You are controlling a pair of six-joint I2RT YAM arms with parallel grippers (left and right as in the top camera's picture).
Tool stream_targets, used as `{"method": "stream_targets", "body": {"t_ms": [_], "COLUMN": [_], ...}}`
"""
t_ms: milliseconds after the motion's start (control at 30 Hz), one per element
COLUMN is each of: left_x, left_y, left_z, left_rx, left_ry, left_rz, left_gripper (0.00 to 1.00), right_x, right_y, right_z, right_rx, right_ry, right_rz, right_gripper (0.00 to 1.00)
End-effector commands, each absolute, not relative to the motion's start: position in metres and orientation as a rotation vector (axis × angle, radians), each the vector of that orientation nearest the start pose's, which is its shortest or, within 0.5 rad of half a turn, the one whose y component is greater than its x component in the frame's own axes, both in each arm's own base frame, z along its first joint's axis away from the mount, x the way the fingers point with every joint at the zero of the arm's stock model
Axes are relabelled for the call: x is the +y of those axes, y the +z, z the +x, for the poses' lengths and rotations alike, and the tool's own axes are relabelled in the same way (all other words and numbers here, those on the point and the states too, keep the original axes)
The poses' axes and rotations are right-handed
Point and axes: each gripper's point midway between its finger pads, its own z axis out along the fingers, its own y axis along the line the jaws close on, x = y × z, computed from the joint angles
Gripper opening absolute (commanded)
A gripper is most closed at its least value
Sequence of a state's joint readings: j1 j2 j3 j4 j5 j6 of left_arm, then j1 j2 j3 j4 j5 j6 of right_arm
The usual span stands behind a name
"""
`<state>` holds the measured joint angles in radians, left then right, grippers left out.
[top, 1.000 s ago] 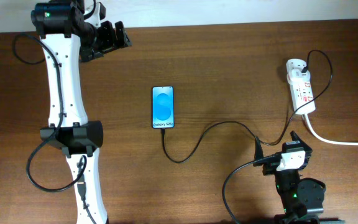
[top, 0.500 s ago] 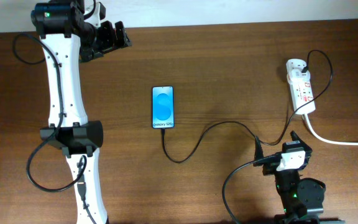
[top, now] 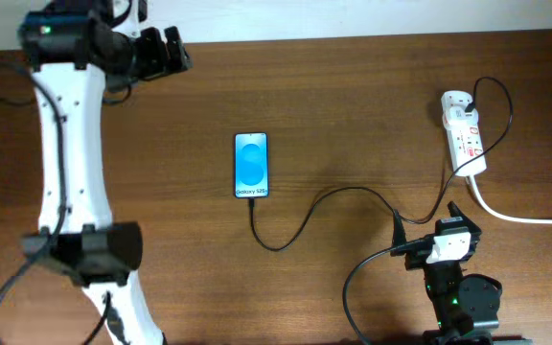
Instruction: Plug charger to phone and switch on socket
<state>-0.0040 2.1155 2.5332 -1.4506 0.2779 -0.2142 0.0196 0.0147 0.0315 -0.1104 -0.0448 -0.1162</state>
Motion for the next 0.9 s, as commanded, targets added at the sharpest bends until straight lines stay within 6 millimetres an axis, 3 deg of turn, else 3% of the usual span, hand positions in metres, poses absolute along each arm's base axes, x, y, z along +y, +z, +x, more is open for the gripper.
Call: {"method": "stream_targets", "body": {"t_ms": [0,133,200,333,400,500,733,867], "left_x": [-0.041,-0.026,-0.026,-0.026,-0.026,-0.026,-0.026,-0.026], "left_y": [0.333,0.375,0.39,0.403,0.385,0.332,0.24,0.211], "left_z": [0.463,0.427,0.402,0.357,0.34,0.321,0.284,0.267], "left_rx": [2.449,2.267,2.204,2.018,1.925,1.852,1.626,1.533], "left_ry": [-0.386,-0.266,-0.199,-0.153,-0.146,-0.141,-0.091,-0.02], "left_rz": [-0.157,-0.125,0.016,0.094,0.099,0.103,0.148,0.211], "left_gripper": [1.0,0.99,0.99,0.99,0.99,0.99,0.99,0.99], "right_x": [0.01,0.01,0.01,0.01,0.01,0.01,0.01,0.01], "right_y": [0.157,0.157,0.157,0.157,0.157,0.157,0.157,0.157], "right_z": [0.245,0.245,0.245,0.245,0.245,0.245,0.245,0.245], "right_rx": [1.655,1.655,1.655,1.655,1.655,1.655,1.655,1.655], "right_ry": [-0.046,-0.046,-0.046,-0.046,-0.046,-0.046,-0.046,-0.046], "right_rz": [-0.142,-0.142,-0.142,-0.142,-0.142,-0.142,-0.142,-0.142], "right_gripper": [0.98,0.98,0.98,0.98,0.98,0.98,0.98,0.98]}}
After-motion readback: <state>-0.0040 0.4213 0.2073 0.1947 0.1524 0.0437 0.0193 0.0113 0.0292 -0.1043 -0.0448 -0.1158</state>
